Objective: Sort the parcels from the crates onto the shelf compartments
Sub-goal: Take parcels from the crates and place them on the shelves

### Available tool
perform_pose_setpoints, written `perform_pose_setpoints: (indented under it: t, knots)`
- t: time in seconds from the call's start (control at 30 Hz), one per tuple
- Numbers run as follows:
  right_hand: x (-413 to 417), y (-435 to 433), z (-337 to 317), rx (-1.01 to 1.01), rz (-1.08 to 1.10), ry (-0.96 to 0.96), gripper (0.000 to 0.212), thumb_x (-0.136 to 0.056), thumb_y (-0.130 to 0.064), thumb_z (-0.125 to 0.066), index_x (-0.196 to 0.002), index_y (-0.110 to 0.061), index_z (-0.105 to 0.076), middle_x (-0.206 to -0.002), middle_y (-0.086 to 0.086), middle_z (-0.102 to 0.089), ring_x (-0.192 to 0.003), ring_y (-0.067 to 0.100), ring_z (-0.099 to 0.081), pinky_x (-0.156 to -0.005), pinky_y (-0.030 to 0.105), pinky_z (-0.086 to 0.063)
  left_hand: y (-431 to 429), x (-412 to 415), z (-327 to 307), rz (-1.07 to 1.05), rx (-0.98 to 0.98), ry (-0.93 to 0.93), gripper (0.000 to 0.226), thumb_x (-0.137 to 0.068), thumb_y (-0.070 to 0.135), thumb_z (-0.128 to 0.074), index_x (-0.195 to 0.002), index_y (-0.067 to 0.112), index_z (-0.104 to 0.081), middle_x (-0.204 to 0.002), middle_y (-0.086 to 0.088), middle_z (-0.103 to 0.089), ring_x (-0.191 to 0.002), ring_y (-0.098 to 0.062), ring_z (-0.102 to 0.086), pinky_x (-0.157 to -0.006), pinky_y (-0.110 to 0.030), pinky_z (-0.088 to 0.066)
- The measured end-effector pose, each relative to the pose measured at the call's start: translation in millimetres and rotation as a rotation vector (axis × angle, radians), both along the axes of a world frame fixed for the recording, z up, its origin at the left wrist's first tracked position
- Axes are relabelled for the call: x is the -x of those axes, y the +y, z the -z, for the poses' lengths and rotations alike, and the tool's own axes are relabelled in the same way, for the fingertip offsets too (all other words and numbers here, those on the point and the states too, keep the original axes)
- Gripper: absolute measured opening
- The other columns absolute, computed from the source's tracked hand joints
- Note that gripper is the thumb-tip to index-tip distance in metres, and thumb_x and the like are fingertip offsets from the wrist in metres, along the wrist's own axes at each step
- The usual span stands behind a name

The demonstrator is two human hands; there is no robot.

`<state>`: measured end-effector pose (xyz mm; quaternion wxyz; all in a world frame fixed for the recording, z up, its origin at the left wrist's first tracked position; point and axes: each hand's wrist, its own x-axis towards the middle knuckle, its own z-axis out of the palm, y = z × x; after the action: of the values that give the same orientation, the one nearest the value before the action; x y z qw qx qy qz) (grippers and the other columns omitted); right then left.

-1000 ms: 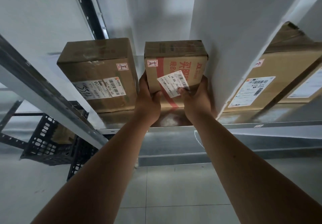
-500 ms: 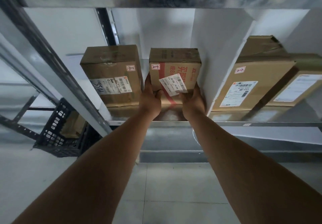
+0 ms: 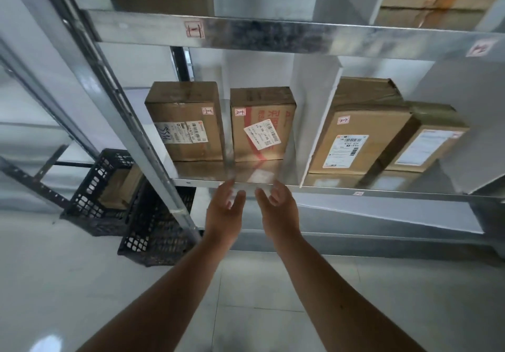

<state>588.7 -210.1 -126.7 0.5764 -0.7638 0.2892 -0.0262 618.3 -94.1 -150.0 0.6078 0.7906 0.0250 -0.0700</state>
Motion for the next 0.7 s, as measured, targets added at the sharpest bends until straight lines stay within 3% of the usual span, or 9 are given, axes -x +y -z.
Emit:
perform_pose_setpoints:
  t: [0.17, 0.3, 0.43, 0.53, 0.63, 0.7]
  knots:
    - [34.6, 21.0, -28.8, 0.003, -0.105, -0.050, 0.051, -0.106, -0.045, -0.060, -0.151, -0.022, -0.052, -0.155, 0.000, -0.058, -0.139, 0.021, -0.058, -0.116, 0.033, -0.041, 34.9, 56.6, -47.2, -0.084, 0.072, 0.017, 0.044, -0.104, 0.023, -0.065, -0.147, 0.017, -0.056, -0.149, 0.001, -0.060, -0.138, -0.014, -0.056, -0.116, -0.034, -0.044]
    - [54.0, 46.6, -54.5, -0.054, -0.155, -0.117, 0.045, -0.106, -0.041, -0.061, -0.145, -0.019, -0.058, -0.148, 0.000, -0.063, -0.134, 0.018, -0.060, -0.111, 0.030, -0.043, 67.7, 89.7, -89.4, -0.149, 0.095, -0.041, 0.027, -0.103, 0.027, -0.066, -0.130, 0.027, -0.063, -0.125, 0.011, -0.068, -0.117, -0.005, -0.065, -0.098, -0.026, -0.052]
    - [73.3, 80.9, -73.2, -0.121, -0.239, -0.148, 0.043, -0.107, -0.038, -0.060, -0.145, -0.019, -0.059, -0.148, -0.003, -0.063, -0.126, 0.010, -0.059, -0.105, 0.024, -0.043, 101.9, 119.2, -113.1, -0.235, 0.056, -0.062, 0.029, -0.106, 0.026, -0.061, -0.134, 0.019, -0.065, -0.124, 0.006, -0.072, -0.114, -0.006, -0.067, -0.098, -0.031, -0.056]
    - [85.4, 110.5, -81.4, -0.162, -0.264, -0.163, 0.044, -0.106, -0.038, -0.061, -0.145, -0.018, -0.059, -0.147, -0.001, -0.064, -0.131, 0.015, -0.061, -0.116, 0.039, -0.048, 130.5, 141.5, -121.5, -0.304, 0.120, -0.051, 0.025, -0.106, 0.022, -0.062, -0.130, 0.021, -0.065, -0.120, 0.006, -0.073, -0.109, -0.001, -0.069, -0.095, -0.024, -0.057]
    - [96.5, 141.1, -85.7, -0.193, -0.271, -0.159, 0.040, -0.104, -0.036, -0.065, -0.139, -0.016, -0.063, -0.132, -0.004, -0.071, -0.120, 0.012, -0.067, -0.112, 0.045, -0.053, 165.8, 160.8, -123.3, -0.381, 0.147, -0.060, 0.024, -0.105, 0.019, -0.063, -0.129, 0.024, -0.066, -0.117, 0.008, -0.073, -0.098, 0.006, -0.068, -0.084, -0.015, -0.056]
    - [103.7, 163.7, -86.2, -0.219, -0.286, -0.155, 0.035, -0.104, -0.035, -0.066, -0.135, -0.018, -0.066, -0.122, -0.008, -0.073, -0.113, 0.008, -0.069, -0.109, 0.044, -0.056, 193.2, 170.4, -118.4, -0.418, 0.151, -0.054, 0.022, -0.104, 0.021, -0.065, -0.125, 0.027, -0.067, -0.114, 0.009, -0.074, -0.097, 0.004, -0.069, -0.084, -0.017, -0.056]
